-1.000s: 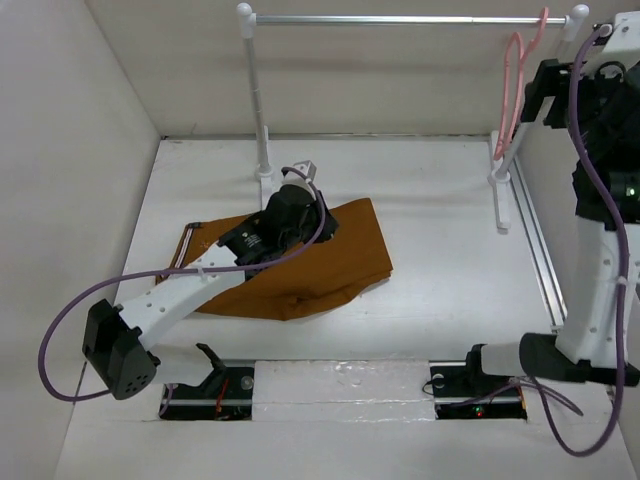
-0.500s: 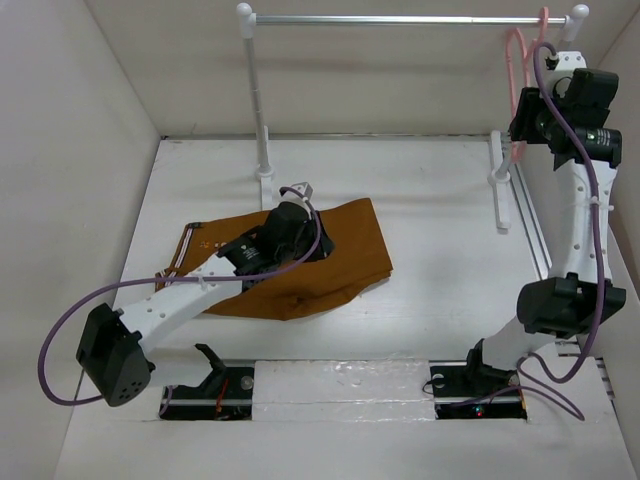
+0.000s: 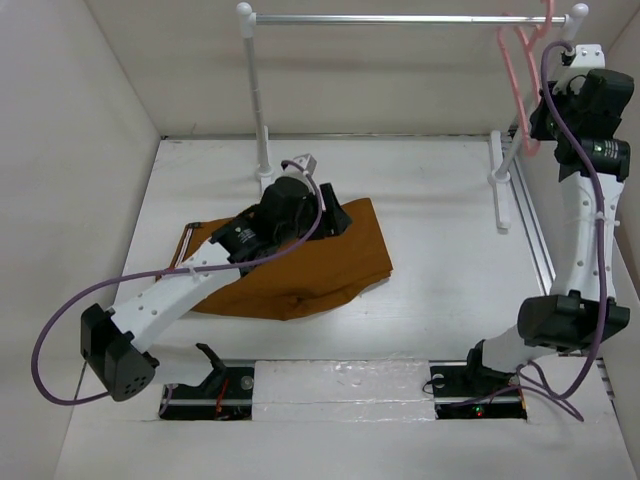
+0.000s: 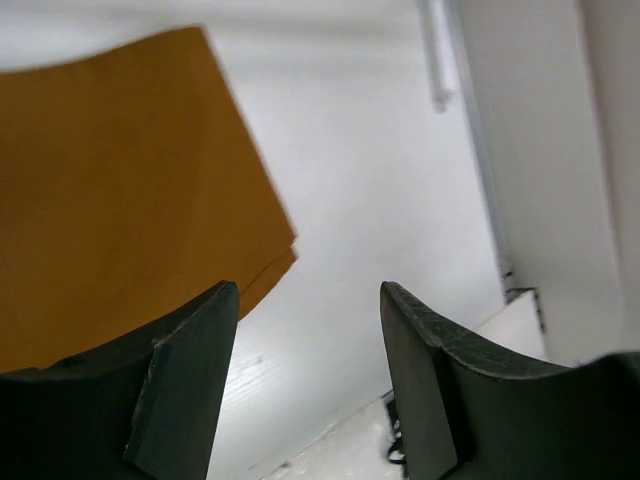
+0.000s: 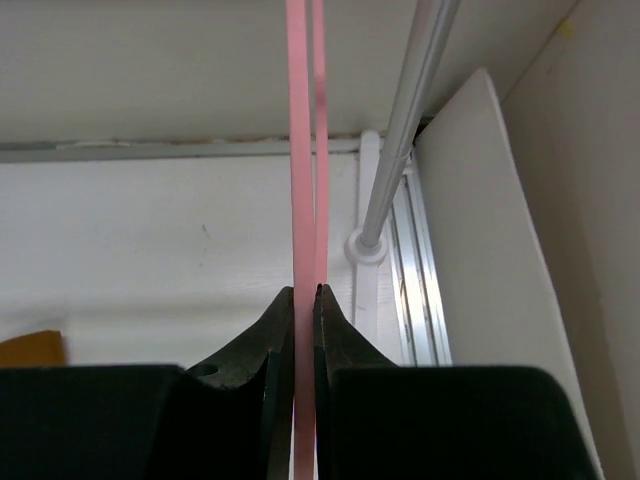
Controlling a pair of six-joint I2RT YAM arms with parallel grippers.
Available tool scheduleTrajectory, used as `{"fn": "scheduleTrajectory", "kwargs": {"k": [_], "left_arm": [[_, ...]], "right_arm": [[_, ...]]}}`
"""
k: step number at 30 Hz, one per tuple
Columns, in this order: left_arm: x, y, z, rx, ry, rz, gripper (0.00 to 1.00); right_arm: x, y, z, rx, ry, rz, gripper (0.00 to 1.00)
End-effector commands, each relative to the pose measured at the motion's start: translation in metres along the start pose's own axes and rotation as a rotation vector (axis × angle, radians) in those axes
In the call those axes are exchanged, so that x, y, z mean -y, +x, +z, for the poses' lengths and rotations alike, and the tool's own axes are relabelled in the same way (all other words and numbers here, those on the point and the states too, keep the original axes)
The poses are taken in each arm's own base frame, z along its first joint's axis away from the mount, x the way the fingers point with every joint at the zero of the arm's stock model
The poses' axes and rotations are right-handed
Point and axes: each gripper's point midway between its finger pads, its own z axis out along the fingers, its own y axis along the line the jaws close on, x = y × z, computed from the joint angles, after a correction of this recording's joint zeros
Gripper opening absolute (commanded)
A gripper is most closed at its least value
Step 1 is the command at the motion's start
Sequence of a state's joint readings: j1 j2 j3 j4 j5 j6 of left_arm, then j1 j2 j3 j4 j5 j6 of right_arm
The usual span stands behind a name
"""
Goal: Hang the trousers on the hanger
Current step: Pick up the hanger from the clothesline.
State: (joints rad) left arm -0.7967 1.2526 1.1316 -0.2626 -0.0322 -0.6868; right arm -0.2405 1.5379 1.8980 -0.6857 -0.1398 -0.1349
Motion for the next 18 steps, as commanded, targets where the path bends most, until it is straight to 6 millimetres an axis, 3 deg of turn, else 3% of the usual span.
{"fn": "scheduleTrajectory", "kwargs": {"k": [1,2,3,6,9,10,13,14,18], "left_arm": [[0.048,-0.048,-0.021,0.087,0.116,0.017,0.55],[0.068,-0.053,-0.026,0.073,0.175,0.029,0.56],[0.074,-0.057,-0.027,0.074,0.186,0.031,0.56],[0.102,-0.063,-0.034,0.068,0.249,0.050,0.58],[0.128,-0.067,-0.037,0.052,0.316,0.054,0.59],[0.138,-0.066,-0.038,0.041,0.343,0.058,0.59],[0.167,-0.065,-0.039,0.021,0.410,0.066,0.61],[0.173,-0.065,-0.038,0.011,0.430,0.068,0.61],[0.198,-0.066,-0.025,-0.017,0.492,0.054,0.62]], "right_arm": [[0.002,-0.084,-0.057,0.294,0.081,-0.054,0.00],[0.009,-0.092,-0.072,0.326,0.125,-0.066,0.00],[0.001,-0.092,-0.075,0.333,0.117,-0.075,0.00],[0.002,-0.089,-0.094,0.347,0.162,-0.094,0.00],[0.000,-0.060,-0.093,0.261,0.156,-0.097,0.00],[-0.006,-0.036,-0.084,0.209,0.132,-0.100,0.00],[-0.017,-0.016,-0.095,0.220,0.106,-0.099,0.00],[-0.020,0.008,-0.087,0.174,0.092,-0.099,0.00],[-0.035,0.046,-0.088,0.125,0.051,-0.121,0.00]]}}
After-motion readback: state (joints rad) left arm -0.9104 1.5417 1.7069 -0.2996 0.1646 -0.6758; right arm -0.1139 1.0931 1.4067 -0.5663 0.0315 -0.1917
